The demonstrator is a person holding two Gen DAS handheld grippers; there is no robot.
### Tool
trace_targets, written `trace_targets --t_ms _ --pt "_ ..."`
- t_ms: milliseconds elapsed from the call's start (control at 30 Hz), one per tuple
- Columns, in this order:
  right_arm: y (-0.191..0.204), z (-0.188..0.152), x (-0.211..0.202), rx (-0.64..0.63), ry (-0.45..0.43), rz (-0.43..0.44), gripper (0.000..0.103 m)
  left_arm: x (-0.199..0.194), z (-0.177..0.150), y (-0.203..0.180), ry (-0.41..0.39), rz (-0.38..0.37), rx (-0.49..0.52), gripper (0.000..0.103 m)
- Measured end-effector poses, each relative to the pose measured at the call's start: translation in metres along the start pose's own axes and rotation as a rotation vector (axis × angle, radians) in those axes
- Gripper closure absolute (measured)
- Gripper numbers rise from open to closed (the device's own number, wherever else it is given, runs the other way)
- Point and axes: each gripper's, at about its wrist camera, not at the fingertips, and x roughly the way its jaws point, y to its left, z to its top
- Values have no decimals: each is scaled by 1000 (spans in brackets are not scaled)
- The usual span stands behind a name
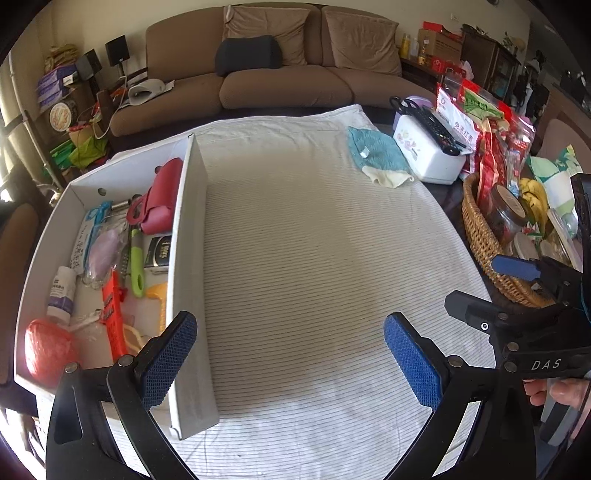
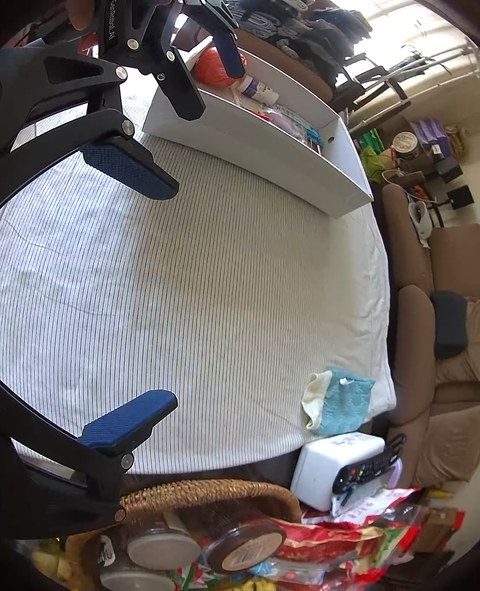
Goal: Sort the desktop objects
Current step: 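Withdraw the right gripper from the box back over the table, then move the right gripper to the teal knit mitten and close on its white cuff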
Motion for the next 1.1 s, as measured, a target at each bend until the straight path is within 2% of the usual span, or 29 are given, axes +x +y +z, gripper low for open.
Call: trace_targets --t_ms 200,333,500,633,867,967,1033,1100 --pt "-36 -1 8 46 -21 -8 0 25 3 -27 -30 -2 -4 0" --pt "-58 -5 23 105 -53 21 0 45 -1 -39 -57 -8 -36 0" --pt "-83 -1 44 160 -87 41 0 82 4 -47 -29 -51 -55 0" --pt "-89 14 60 124 -98 2 0 104 18 -43 -23 -72 -73 0" --pt "-110 57 95 187 -93 18 0 143 57 -34 -20 -48 -71 0" --pt "-120 78 112 219 -106 -21 0 159 77 -31 -18 -54 -85 0" --pt "-126 91 121 254 -123 -77 0 166 87 -29 -19 -60 -98 0" --pt "-128 104 130 274 -153 -80 12 171 92 -29 -29 -65 -96 0"
